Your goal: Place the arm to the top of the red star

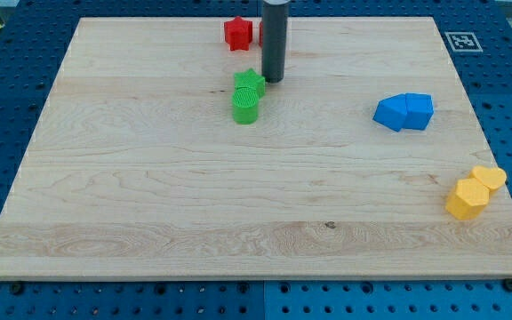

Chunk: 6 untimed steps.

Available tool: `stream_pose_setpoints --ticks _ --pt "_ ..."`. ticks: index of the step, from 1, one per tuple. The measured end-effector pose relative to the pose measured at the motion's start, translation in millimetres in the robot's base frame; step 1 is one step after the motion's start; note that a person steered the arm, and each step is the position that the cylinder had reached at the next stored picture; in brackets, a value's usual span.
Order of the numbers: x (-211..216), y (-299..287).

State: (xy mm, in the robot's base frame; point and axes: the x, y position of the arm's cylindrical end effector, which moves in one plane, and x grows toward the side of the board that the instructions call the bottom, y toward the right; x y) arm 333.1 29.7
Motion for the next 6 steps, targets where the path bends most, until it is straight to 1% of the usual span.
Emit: stream_pose_setpoints --ticks 1,2,4,6 --pt "0.0 31.5" --pt "-17.0 54.6" --pt "-98.7 76.7" --pt "-114.3 -18.8"
